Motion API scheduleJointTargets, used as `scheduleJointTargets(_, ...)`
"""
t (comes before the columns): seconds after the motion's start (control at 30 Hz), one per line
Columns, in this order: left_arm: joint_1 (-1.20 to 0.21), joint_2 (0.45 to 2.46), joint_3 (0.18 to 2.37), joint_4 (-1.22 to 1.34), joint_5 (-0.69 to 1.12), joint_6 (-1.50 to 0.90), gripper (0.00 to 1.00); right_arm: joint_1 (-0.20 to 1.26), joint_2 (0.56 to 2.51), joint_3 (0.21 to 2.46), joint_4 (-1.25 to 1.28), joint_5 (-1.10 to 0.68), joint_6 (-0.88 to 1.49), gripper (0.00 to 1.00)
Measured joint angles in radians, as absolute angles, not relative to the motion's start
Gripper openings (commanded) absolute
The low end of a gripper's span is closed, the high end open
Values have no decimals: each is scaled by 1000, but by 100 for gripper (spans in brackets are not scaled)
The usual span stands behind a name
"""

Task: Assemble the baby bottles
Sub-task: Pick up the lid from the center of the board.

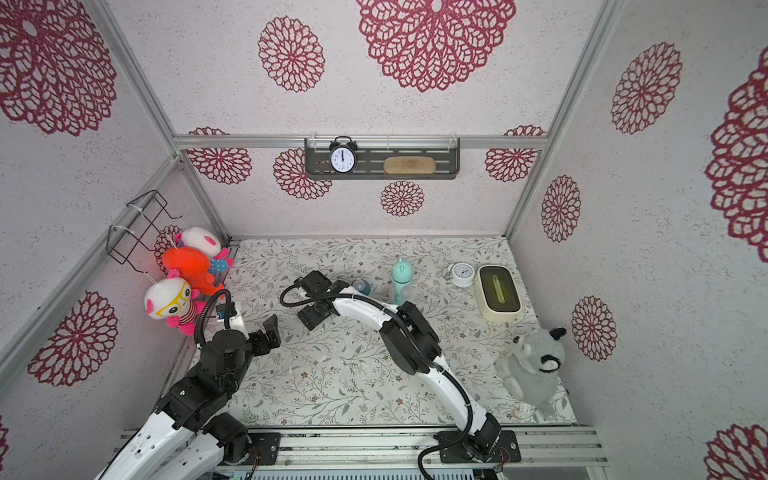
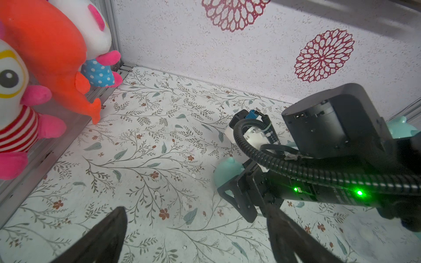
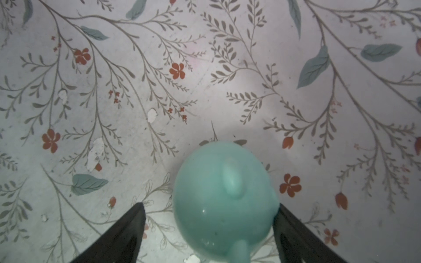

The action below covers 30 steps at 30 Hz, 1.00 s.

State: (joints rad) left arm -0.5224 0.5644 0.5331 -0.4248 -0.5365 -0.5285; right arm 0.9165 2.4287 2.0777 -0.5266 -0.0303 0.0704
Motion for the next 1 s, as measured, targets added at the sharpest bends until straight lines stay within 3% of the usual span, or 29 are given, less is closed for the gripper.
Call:
scheduleJointTargets(0.37,-521,555,526,-432,-537,-529,98,915,2460,2075,-482,-20,81,85)
scheduleJointTargets(0.73,-519,553,526,-432,-537,-529,98,915,2461,2056,-432,6,91,73)
scheduleJointTargets(1.0,-518,534,524,-436,-545,-529,98,917,2454,2021,-364,7,90,72)
